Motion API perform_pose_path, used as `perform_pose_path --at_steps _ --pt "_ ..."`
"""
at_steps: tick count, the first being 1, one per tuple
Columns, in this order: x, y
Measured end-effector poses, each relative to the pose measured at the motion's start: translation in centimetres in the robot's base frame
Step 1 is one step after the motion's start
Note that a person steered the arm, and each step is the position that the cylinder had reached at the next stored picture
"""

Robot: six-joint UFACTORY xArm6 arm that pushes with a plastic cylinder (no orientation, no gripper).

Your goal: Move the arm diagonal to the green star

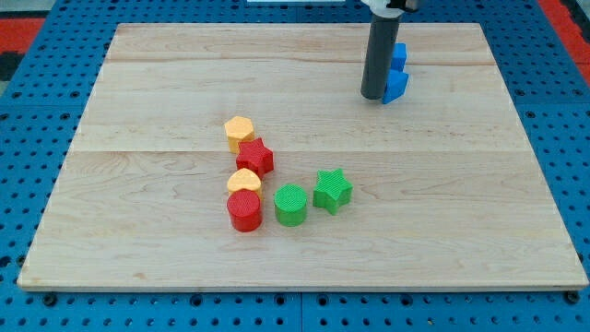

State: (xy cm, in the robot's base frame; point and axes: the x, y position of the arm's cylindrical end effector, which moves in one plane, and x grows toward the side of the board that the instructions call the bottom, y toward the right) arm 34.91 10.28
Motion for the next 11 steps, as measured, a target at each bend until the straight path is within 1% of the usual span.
perform_pose_path --at_steps 1,5,6,7,8,9,10,11 --pt "2.0 -0.9" --pt "1.9 -2.2" --pt "2.5 -0.7" --pt "5.7 2.2" --pt "11.1 3.5" --pt "17.6 3.9" --pt "18.7 -2.1" --pt "18.8 -2.3"
